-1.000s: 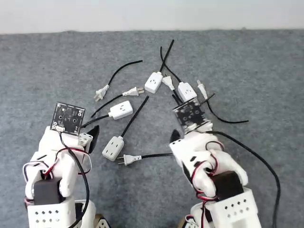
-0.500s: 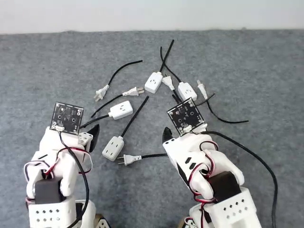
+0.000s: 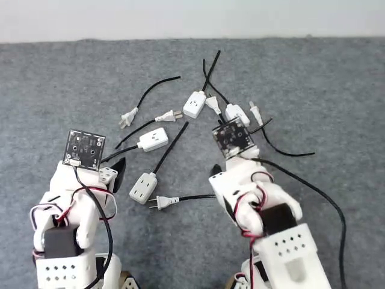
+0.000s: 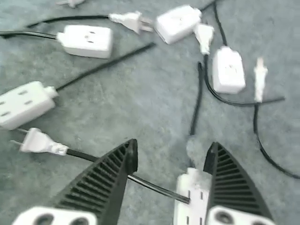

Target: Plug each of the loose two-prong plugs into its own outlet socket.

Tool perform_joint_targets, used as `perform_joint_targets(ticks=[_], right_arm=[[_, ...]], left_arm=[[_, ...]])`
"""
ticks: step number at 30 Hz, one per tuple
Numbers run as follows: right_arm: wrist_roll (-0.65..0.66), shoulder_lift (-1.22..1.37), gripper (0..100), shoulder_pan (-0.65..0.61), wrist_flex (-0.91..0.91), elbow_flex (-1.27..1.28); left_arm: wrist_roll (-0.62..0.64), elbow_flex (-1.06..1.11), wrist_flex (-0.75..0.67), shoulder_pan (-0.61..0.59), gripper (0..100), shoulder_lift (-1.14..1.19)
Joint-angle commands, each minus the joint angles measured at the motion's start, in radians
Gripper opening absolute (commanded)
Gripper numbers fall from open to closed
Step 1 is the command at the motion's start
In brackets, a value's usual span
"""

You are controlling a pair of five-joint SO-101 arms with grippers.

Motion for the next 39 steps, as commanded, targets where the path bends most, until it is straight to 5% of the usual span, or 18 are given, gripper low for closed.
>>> perform_joint_targets(ticks=[1,11,39], right_arm=[[-0.011,0.054,24.6,0.022,-0.025,-0.054],[-0.011,0.070,24.6,0.021,-0.024,-0.054],[0.032,0.065,24.6,-0.058,0.027,-0.031]], left_arm=[[0.018,-0.024,-0.012,0.008,27,0.003],[0.011,-0.022,0.044,0.110,27,-0.002],[-0.012,-0.016,0.078,0.117,27,-0.005]])
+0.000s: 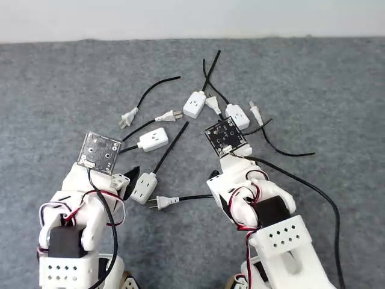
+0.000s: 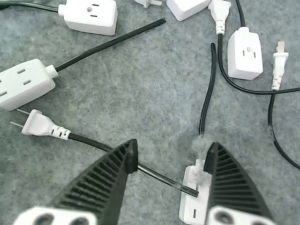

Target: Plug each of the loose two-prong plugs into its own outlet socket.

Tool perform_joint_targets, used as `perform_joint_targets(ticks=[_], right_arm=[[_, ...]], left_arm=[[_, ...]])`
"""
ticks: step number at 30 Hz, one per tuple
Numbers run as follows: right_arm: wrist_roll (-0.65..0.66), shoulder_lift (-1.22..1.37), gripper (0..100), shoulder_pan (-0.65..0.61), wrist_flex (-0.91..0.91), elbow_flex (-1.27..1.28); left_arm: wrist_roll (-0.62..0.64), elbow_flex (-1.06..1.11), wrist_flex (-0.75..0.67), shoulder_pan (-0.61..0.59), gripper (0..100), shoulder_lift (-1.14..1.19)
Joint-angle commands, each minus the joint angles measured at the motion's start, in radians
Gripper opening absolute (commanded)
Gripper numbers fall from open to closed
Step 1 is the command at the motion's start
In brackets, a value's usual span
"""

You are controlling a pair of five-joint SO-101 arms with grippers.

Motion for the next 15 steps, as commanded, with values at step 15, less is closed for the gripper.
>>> perform_joint_targets(ticks=[15], right_arm=[[0.012,0.002,24.6,-0.005,0.015,-0.026]], left_arm=[[0.094,0.042,-0.087,-0.005,26,-0.006]])
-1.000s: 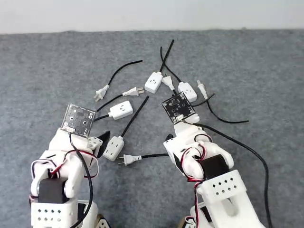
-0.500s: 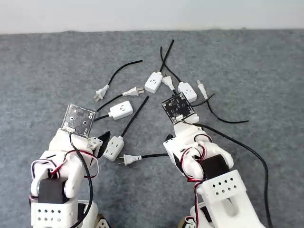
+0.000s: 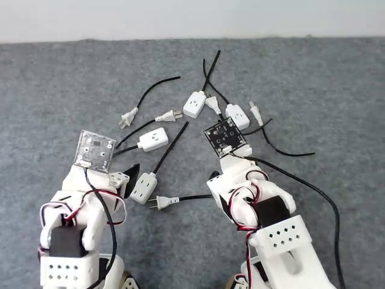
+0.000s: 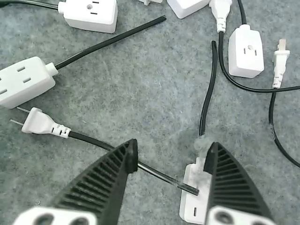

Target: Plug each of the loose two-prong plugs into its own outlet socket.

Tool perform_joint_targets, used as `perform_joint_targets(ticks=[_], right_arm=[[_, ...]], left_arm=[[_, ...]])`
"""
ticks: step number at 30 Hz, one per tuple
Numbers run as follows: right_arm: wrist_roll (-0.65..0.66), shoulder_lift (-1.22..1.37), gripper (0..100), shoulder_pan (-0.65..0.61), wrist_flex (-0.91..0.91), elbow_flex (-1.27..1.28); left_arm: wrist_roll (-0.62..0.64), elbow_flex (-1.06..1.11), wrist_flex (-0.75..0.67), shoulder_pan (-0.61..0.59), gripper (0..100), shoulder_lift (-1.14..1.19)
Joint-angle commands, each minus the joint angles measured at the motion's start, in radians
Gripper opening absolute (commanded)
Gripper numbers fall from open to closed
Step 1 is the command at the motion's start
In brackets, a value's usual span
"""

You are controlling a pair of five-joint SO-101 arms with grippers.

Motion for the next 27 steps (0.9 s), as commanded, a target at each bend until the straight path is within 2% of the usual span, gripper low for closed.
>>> perform_joint_targets(ticks=[1,4,11,17,24,27], right_arm=[[0.012,0.002,24.6,-0.005,0.005,-0.026],[0.012,0.002,24.6,-0.005,0.007,-0.026],[0.012,0.002,24.6,-0.008,0.007,-0.026],[0.012,0.012,24.6,-0.008,0.007,-0.026],[0.012,0.013,24.6,-0.008,0.007,-0.026],[0.012,0.013,24.6,-0.010,0.005,-0.026]], left_arm=[[0.028,0.010,-0.054,-0.005,26,-0.003],[0.021,-0.008,-0.008,-0.020,26,-0.003],[0.026,-0.084,0.015,-0.209,26,-0.003],[0.025,-0.186,0.089,-0.318,26,-0.003],[0.023,-0.139,-0.049,-0.543,26,-0.002],[0.040,-0.124,-0.081,-0.582,26,-0.002]])
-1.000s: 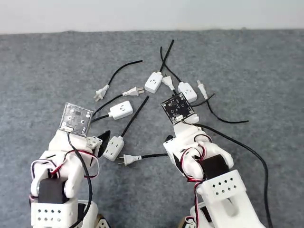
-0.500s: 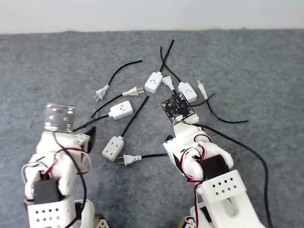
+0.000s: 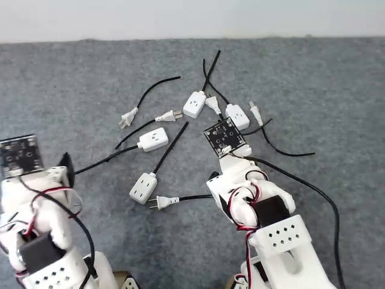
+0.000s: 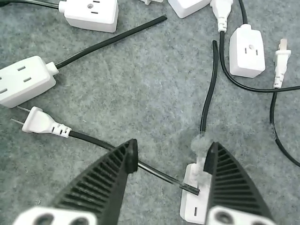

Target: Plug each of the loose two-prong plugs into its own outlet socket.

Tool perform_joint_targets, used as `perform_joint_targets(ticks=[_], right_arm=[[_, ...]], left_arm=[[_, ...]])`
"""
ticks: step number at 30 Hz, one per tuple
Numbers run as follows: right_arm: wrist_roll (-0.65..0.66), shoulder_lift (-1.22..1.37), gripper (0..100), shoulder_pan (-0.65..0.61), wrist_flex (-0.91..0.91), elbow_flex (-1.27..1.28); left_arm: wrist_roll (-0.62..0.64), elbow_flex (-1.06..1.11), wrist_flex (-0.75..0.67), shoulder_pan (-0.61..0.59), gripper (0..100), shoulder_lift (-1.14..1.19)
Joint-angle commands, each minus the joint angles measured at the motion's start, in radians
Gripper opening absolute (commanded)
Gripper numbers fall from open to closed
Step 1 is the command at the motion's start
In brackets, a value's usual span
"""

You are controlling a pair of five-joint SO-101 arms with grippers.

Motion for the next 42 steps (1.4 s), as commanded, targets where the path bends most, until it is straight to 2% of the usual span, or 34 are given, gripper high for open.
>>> perform_joint_targets(ticks=[1,7,11,17,20,27,34,42], right_arm=[[0.012,0.007,24.6,-0.008,0.005,-0.026],[0.012,0.007,24.6,-0.008,-0.005,-0.003],[0.012,0.007,24.6,-0.008,-0.033,0.014],[0.012,0.007,24.6,-0.008,-0.031,0.015],[0.012,0.007,24.6,-0.008,-0.031,0.015],[0.014,0.007,24.6,-0.008,-0.033,0.017],[0.018,0.007,24.6,-0.008,-0.028,0.017],[0.020,0.005,24.6,-0.010,-0.025,0.009]], left_arm=[[0.057,-0.007,-0.068,-0.057,27,-0.003],[0.064,-0.137,-0.002,0.071,28,0.003],[0.064,-0.209,0.054,0.083,34,0.005],[0.064,-0.263,0.052,0.129,35,0.018],[0.063,-0.295,0.046,0.149,35,0.094],[0.055,-0.395,0.031,0.149,35,0.427],[0.098,-0.366,0.028,0.150,35,0.537],[0.123,-0.283,0.017,0.149,35,0.416]])
